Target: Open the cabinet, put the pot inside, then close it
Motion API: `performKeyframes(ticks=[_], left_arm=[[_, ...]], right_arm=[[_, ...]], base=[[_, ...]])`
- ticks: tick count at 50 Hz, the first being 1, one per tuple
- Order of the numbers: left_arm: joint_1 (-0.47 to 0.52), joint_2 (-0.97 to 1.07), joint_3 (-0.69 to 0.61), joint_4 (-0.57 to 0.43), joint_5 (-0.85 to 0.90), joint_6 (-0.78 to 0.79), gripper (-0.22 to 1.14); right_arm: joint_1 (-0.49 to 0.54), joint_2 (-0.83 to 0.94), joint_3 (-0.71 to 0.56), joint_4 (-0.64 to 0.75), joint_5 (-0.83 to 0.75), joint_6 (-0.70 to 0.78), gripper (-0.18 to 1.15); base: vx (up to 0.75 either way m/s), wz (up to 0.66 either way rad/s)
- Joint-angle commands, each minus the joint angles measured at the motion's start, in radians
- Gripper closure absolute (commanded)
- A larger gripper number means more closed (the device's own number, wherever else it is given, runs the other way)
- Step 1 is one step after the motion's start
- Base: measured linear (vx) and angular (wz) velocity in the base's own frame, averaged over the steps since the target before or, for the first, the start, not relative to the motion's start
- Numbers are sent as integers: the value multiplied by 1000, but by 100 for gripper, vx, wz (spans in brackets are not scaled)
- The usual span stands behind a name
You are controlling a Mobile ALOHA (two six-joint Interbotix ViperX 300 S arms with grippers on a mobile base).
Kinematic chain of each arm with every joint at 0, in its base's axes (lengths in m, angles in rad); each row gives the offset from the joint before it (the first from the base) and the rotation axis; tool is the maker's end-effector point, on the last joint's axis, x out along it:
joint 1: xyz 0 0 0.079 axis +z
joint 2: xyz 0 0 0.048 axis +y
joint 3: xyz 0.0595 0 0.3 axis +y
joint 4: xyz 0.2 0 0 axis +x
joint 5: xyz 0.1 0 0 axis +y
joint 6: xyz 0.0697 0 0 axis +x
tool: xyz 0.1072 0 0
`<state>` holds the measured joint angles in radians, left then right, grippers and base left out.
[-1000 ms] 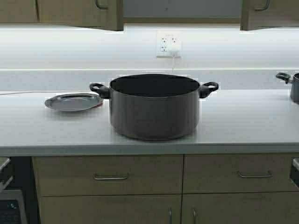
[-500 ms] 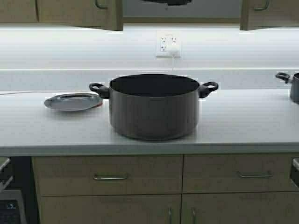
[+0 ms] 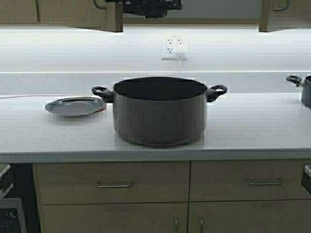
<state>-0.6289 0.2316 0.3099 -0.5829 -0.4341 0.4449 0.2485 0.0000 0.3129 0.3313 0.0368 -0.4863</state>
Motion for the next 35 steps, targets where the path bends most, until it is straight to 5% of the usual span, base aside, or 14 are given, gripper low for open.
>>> performKeyframes(ticks=[1,18,35], left_arm=[[11,-98,63,2,-23,2,89],[2,-267,232,6,-51,-2,82],[-109,-368,365,48,-95,-35,9]], right_arm=[[-49,-72,32,-2,-3,3,92],[-17,-209,158,3,-51,49,80],[106,-333,311,14,-106,247,8]], base=[[0,0],[0,0],[0,0]])
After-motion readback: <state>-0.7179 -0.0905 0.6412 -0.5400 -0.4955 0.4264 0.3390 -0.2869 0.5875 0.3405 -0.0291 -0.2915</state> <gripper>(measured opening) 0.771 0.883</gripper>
